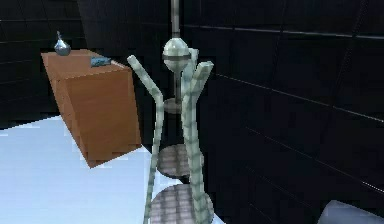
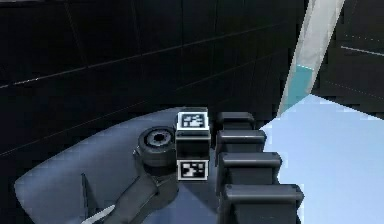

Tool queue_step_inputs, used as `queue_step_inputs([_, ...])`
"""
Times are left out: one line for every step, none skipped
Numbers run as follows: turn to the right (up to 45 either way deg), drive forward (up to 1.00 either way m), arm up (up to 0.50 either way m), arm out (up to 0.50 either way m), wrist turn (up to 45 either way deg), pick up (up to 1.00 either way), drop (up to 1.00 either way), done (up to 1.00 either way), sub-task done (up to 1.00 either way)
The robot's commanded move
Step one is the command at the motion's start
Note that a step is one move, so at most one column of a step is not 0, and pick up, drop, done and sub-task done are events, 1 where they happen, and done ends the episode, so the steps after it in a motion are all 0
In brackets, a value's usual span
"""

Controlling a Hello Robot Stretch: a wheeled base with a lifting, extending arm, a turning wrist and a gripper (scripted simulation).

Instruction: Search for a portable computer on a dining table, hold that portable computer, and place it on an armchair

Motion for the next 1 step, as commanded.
queue_step_inputs([0.0,0.0,0.0,0.0,0.0,0.0,0.0,1.0,0.0])
